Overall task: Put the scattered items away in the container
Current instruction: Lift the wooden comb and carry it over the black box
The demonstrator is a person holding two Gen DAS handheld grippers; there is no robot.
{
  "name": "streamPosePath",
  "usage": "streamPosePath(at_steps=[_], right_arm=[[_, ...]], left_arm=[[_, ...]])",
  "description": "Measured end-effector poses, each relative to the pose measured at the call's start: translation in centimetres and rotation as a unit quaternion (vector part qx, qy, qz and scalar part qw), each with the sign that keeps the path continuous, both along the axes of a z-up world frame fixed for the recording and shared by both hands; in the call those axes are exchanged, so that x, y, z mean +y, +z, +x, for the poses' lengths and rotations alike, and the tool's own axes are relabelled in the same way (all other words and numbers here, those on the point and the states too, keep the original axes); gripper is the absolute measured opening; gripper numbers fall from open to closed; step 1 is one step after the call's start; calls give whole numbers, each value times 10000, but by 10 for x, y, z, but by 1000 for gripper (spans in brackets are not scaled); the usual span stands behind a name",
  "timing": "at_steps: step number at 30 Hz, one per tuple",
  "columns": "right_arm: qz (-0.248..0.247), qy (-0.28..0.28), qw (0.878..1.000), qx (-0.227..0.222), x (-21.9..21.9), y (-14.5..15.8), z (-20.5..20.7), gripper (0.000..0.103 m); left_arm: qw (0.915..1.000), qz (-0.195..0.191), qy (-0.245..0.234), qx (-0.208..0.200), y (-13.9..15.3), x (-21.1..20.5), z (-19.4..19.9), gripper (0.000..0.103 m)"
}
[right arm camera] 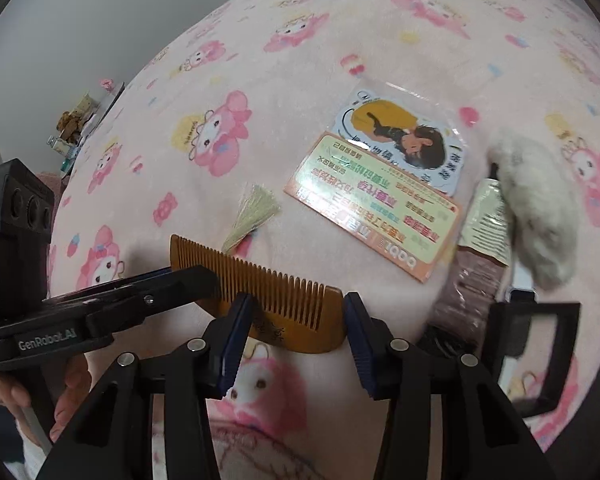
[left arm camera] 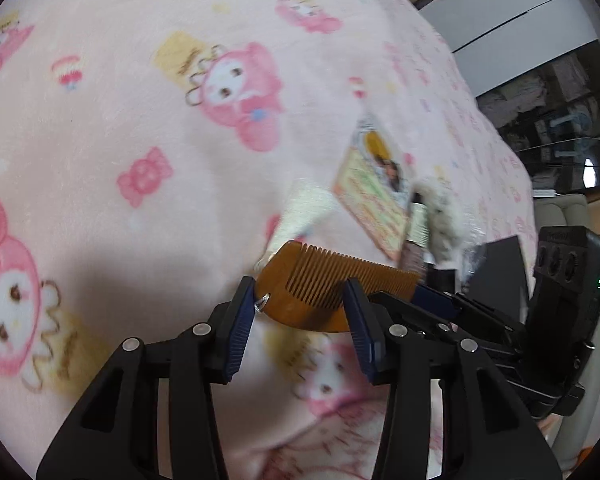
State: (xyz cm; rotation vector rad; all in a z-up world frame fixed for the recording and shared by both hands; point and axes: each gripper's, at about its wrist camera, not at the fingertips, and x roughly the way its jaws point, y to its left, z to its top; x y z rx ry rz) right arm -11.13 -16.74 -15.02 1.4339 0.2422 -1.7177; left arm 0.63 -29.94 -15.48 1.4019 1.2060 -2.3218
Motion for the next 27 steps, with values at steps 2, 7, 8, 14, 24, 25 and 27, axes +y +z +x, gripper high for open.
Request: streamPosePath(at_steps=[2,7,8,14,24,25,27], right_arm=[[-75,-58,9999,67,10,14,3,43],[-225,-114,9991,332,27,46,18,43],[-248,-125,9990,356,26,49,22,43],[-523,-231,9976,402,66,82,31,43],[-883,-579,9927,585,135,121,34,43],[-923,-644,9918,601,145,124,33,43],[-986,-784,9899,653,166,130,30,43]], left_arm=[[9999,-49,-44,126,14,7,5,45],[9992,-304,-120,235,46,24,16,44],[9989,-356,-134,260,53,29,18,44],[9978,-545,-176,322,84,49,30,44],[9931,-802,-614,602,130,106,19,44],[9923,-810,-686,638,134,113,15,45],[9903,-830,-858,709,142,131,5,45]])
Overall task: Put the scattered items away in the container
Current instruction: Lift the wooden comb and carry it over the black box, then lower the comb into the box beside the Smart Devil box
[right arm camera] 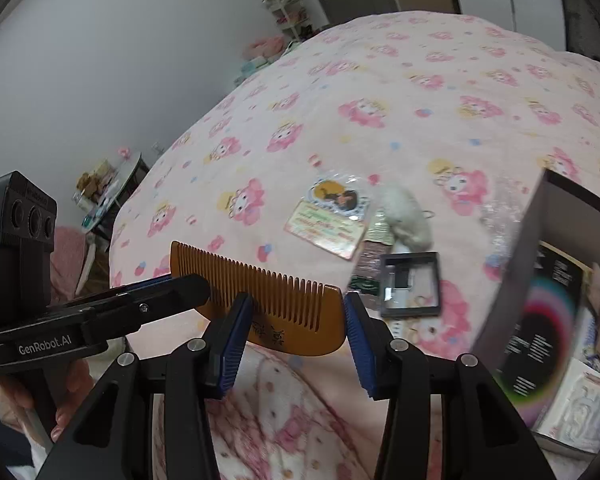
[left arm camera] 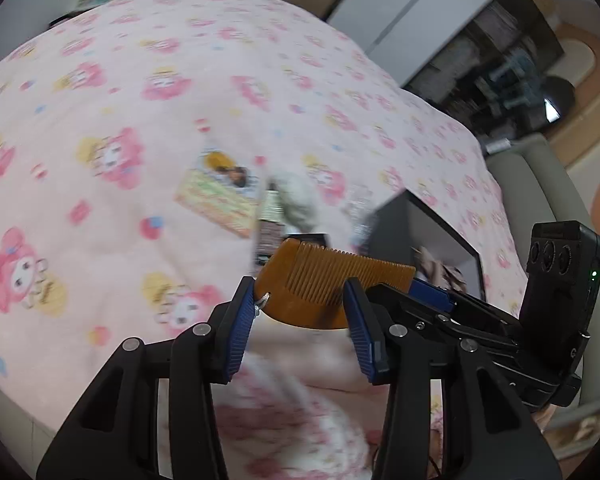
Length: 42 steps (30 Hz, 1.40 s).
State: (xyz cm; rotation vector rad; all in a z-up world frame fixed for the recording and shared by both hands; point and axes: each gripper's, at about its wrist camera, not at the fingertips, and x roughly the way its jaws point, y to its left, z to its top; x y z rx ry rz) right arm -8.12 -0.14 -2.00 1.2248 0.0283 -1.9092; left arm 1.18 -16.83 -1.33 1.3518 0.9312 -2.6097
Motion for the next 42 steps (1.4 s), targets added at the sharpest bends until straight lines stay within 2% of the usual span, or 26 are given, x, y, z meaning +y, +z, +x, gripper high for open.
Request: streamPosePath(at_steps=[7,13,17,20,24,28,37,42], right_arm=[[-140,-667,9975,172,90,19,-19,43],[-163,-1171,9922,400,170,38,-49,43],[-87,-1421,9885,516,214,39,-68,43],[-11,-1601,9862,430,238,24,-82,43],[-130,-1741,9846,41,260,-5,-95,43],[-201,-1696,9845,-388,265,-32,-102,43],[19,-1625,9830,-849,258,-62,-103,43],[182,-1610,9824,-932,256,-74,-104,43]], left_arm=[[9971,-56,-711,256,26,74,-55,45],[9899,-25,-1312,534,45,145,-109,44],[9860,126,-1584,510,39,184,-142,45],[9848,155,-1713,241,17,208,-160,44],[9834,225,-1779,-257,-20,224,-173,44],[9821,245,-1772,-589,-46,227,-172,44],[9787,164,-1793,-982,-65,231,-163,44],[9763,126,-1819,-1165,-73,233,-159,45]])
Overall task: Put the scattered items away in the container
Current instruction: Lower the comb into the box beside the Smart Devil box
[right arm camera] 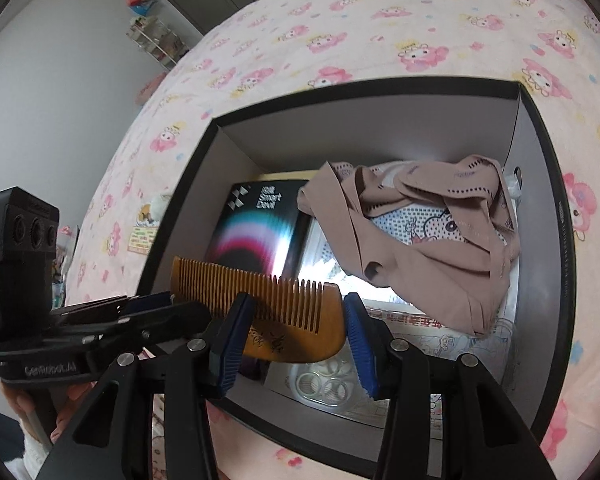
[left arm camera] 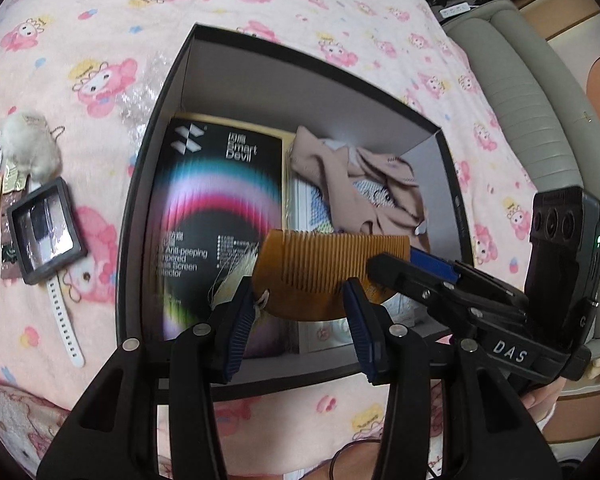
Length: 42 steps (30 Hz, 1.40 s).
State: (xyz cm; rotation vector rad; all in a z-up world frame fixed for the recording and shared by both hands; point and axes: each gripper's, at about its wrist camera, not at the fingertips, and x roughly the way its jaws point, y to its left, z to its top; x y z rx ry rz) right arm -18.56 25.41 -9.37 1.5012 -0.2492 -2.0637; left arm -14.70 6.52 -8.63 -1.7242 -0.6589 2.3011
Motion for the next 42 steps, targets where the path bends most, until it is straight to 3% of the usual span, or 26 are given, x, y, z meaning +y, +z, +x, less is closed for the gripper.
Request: streamPosePath(at_steps=[16,28,31,35,39,42], right_arm=[[437,102,9990,-36,-13,-18,1,44],[755,-77,9970,166,-17,-24,-5,45],[589,-300,9976,195,-5,-17,-7,45],[924,-645,9911,703,11,6,-2,45],[1236,-885,9809,1216,22,24,5,45],[1191,-1149,9766,1374,33,35,2,45]], left_arm=[[9987,-361,-2,-368,-17,4,3,45],[9956,-610,-122,-698,-31,6,-9,46],[9954,-685,-131,-649,-26,5,-9,46],[9955,-846,-111,-424,-14,4,-7,47],[9985,-119,-339,-422,-7,13,-14,47],[9958,-538,-678,-288,-1,46,-25,47]])
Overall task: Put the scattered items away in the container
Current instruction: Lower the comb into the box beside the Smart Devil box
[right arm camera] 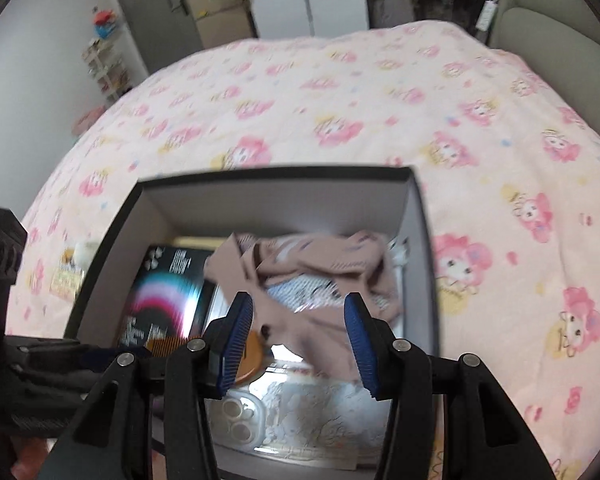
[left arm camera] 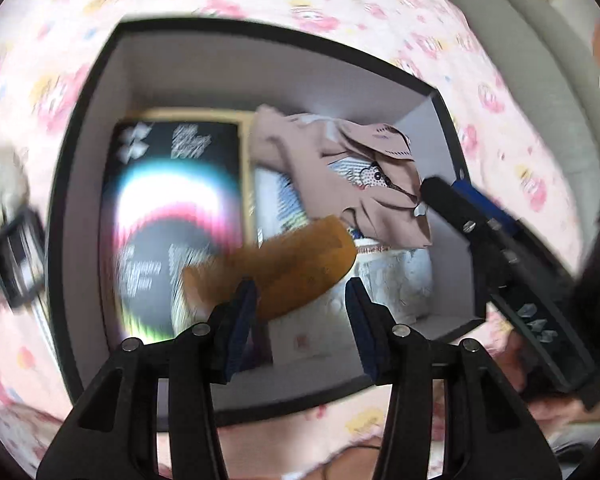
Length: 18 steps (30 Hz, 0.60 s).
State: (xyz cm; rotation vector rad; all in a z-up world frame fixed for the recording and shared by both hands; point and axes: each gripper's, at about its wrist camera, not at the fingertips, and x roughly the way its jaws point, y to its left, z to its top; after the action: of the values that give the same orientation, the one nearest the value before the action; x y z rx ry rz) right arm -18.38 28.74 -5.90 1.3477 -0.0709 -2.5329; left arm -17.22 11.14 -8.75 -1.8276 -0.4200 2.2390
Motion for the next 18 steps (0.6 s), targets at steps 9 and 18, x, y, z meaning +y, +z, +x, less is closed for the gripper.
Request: streamPosePath(at_steps=[9,18], right_arm=[[-240,-242,9990,-302,14,-6,-12,45],[-222,-11,9990,-379,-1,-14,-9,45]], left_arm=[[9903,-1154,-774,-28,-20,45,-9,57],[9867,-1474,678,-67,-21,-34,-22,49]])
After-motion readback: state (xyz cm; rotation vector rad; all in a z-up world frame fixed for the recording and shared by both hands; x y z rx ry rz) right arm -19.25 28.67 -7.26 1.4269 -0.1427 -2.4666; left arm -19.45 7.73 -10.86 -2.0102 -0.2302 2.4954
